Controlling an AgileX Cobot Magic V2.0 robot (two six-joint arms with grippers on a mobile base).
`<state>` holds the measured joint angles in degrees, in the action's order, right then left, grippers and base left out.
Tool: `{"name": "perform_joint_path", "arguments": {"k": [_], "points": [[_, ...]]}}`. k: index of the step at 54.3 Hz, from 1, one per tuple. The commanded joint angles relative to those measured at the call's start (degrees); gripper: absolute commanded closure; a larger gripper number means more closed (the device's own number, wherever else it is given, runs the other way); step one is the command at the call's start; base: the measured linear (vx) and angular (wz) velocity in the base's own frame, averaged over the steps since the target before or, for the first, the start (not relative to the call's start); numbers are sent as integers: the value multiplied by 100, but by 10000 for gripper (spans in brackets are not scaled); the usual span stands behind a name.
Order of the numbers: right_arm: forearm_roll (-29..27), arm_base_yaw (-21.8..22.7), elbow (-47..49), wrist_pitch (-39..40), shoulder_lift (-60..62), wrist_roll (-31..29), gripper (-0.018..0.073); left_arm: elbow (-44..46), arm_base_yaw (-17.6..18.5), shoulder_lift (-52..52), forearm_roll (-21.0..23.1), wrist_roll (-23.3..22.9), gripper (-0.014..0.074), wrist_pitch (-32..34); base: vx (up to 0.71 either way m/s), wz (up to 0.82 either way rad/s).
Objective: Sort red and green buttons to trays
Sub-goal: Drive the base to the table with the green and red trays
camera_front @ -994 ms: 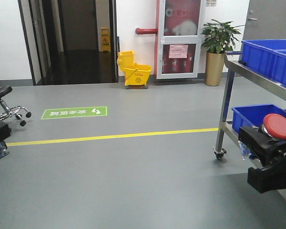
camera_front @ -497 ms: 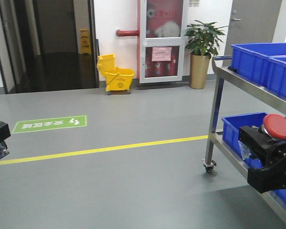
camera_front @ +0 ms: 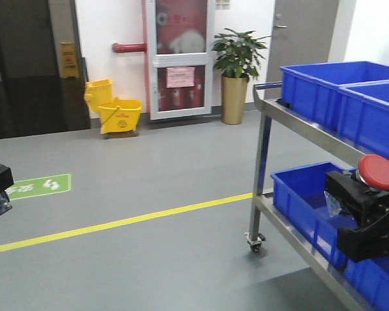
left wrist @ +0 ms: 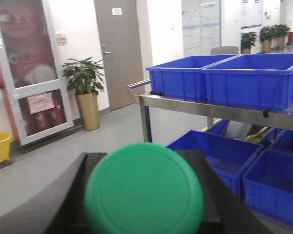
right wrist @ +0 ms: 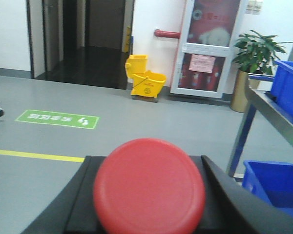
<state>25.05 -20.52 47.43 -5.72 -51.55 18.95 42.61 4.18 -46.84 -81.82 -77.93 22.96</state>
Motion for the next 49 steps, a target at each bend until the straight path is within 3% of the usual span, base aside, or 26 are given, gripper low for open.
{"name": "perform_joint_path", "arguments": {"k": [1, 21, 49], "points": [[86, 1, 202, 495, 80, -10, 568, 199, 7, 27, 227, -56, 603, 72, 39, -31], [86, 1, 202, 495, 80, -10, 568, 199, 7, 27, 227, -56, 603, 72, 36, -42], [86, 1, 202, 495, 80, -10, 568, 199, 7, 26, 227, -56, 603, 59, 28, -73]]}}
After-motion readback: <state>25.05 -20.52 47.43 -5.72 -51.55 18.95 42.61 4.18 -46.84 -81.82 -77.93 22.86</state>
